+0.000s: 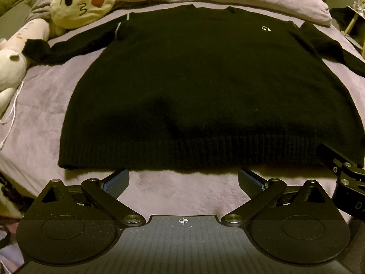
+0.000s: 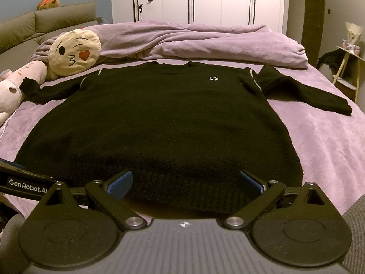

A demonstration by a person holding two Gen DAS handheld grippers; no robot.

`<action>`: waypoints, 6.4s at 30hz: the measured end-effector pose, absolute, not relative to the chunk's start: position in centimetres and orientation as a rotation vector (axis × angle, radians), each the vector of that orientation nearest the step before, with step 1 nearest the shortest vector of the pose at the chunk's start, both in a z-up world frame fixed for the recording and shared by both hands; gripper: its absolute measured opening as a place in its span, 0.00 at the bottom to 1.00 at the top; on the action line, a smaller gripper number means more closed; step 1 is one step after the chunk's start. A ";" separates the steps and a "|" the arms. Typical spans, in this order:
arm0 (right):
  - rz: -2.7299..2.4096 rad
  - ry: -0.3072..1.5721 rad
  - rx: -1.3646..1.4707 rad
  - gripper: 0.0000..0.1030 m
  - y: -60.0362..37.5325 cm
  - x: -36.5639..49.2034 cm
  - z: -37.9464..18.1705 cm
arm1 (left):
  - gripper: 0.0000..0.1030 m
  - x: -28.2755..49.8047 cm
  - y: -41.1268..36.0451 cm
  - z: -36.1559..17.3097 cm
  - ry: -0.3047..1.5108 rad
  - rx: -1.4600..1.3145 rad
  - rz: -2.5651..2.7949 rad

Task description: Fold small clothes

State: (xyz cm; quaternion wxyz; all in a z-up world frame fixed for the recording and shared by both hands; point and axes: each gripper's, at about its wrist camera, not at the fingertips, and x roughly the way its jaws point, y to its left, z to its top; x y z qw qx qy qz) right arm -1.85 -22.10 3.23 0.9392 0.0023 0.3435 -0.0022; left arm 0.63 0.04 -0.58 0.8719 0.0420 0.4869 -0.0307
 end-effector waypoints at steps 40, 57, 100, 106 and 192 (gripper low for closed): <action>0.017 0.692 0.031 0.96 -22.7 -1.8 3.3 | 1.00 1.2 -0.2 -0.8 1.041 0.078 -0.057; 0.042 0.690 0.028 0.96 -22.6 -1.5 3.2 | 1.00 1.4 0.1 -1.0 1.043 0.068 -0.046; -0.290 0.561 0.646 0.34 -47.5 11.5 3.6 | 1.00 11.5 -1.0 -0.6 0.978 -0.033 0.047; -0.583 0.423 0.809 0.51 -61.6 15.1 1.0 | 1.00 15.2 -2.1 -2.5 0.993 -0.052 0.059; -0.096 0.432 0.897 0.50 -44.8 25.3 -6.4 | 0.58 38.9 -1.4 -2.6 0.820 -0.439 -0.153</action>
